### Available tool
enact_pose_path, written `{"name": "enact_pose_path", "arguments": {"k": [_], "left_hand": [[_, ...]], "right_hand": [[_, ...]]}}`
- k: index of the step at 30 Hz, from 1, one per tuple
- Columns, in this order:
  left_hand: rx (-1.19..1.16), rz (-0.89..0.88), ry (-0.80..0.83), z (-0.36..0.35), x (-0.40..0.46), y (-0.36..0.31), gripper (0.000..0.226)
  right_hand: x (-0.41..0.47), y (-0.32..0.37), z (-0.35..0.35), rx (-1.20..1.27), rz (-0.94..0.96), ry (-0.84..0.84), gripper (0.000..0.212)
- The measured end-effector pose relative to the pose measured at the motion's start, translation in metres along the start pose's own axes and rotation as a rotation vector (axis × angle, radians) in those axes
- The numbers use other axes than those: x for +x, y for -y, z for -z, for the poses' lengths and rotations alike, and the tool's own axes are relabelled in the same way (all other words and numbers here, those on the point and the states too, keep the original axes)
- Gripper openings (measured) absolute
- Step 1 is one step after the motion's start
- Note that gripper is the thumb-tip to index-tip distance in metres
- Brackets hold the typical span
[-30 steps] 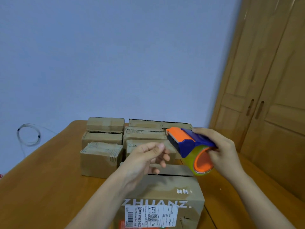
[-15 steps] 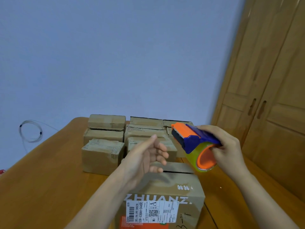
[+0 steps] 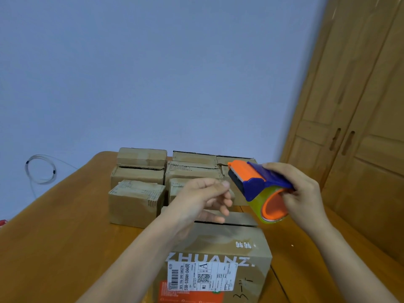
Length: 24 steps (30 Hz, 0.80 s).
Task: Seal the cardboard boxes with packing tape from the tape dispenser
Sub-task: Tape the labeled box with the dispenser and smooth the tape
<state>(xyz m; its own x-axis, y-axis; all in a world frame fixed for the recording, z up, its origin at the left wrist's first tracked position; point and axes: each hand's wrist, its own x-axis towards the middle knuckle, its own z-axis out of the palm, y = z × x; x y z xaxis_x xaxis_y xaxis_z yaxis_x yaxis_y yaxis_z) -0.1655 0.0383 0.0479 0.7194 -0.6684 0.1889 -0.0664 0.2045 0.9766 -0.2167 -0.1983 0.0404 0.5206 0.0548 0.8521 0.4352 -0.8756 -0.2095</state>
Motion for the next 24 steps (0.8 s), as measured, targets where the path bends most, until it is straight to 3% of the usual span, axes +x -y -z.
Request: {"name": "enact_pose_path", "arguments": {"k": [7, 13, 18, 20, 24], "left_hand": [[0.031, 0.037, -0.064, 0.003, -0.002, -0.002, 0.037], [0.178, 0.052, -0.294, -0.008, 0.001, -0.002, 0.055], [0.232, -0.011, -0.409, -0.007, 0.003, 0.006, 0.056], [0.155, 0.033, -0.38, -0.003, 0.002, 0.005, 0.057], [0.044, 0.147, -0.161, -0.005, -0.004, -0.001, 0.072]], "right_hand": [[0.0, 0.001, -0.001, -0.022, 0.01, -0.001, 0.072], [0.0, 0.005, -0.005, -0.056, 0.035, -0.014, 0.071], [-0.002, 0.0, -0.004, -0.045, 0.022, -0.011, 0.075], [-0.002, -0.001, -0.001, -0.025, -0.002, -0.023, 0.077], [-0.001, -0.001, 0.001, -0.034, 0.013, -0.041, 0.07]]}}
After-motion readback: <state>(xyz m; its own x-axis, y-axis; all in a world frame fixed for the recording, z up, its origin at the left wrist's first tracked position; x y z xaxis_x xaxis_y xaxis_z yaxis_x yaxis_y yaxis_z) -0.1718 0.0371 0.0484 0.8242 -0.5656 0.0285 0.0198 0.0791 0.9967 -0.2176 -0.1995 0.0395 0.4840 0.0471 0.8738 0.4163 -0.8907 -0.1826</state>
